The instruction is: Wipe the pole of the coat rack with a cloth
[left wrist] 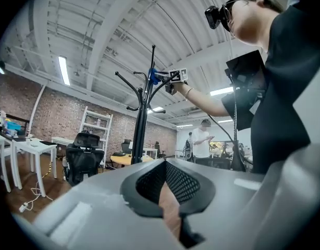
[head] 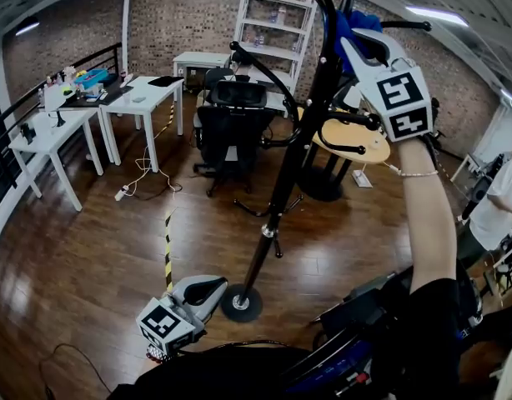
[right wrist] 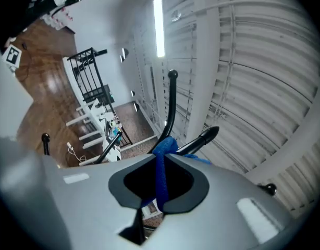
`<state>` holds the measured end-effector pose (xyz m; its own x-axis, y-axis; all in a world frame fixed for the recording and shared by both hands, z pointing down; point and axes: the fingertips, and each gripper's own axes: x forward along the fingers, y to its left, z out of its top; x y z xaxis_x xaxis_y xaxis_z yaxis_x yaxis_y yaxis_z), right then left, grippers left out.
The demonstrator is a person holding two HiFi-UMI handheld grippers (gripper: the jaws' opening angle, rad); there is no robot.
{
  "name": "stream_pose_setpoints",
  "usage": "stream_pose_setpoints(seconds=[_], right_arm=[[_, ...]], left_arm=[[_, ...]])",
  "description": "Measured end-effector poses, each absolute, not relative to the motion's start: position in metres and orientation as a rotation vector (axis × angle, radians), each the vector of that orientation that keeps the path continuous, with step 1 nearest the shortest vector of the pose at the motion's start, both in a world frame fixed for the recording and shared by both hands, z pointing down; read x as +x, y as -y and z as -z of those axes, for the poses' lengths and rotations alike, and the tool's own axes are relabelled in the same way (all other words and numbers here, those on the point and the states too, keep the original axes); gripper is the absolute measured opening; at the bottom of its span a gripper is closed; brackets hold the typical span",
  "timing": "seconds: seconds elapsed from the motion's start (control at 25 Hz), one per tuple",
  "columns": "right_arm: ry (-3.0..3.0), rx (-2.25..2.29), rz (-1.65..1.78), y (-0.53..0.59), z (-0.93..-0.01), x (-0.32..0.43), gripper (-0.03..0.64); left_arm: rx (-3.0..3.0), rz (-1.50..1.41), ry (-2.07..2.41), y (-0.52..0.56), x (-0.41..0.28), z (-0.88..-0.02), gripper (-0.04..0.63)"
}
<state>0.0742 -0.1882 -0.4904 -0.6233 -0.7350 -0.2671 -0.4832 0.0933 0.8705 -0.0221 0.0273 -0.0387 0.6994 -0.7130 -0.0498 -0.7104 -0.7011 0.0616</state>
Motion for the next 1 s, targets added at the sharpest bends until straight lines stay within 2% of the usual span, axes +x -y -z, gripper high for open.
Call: stream_pose_setpoints(seconds=[0.36, 0.76, 1.0], right_arm=[[2.570, 0.996, 1.265, 0.181, 0.446, 0.092, 0.035], [2.787, 0.871, 0.931, 0.179, 0.351, 0.118, 0.035], [2.790, 0.867, 1.046, 0.165, 0.328, 0.112, 0.035]], left_arm=[[2.835, 0.049, 1.255, -0.032, -0.031, 0.035, 0.006], [2.834, -0.010, 1.217, -0.034, -0.023, 0.033, 0.006], [2.888, -0.003, 1.153, -0.038, -0.002, 0.038, 0.006]])
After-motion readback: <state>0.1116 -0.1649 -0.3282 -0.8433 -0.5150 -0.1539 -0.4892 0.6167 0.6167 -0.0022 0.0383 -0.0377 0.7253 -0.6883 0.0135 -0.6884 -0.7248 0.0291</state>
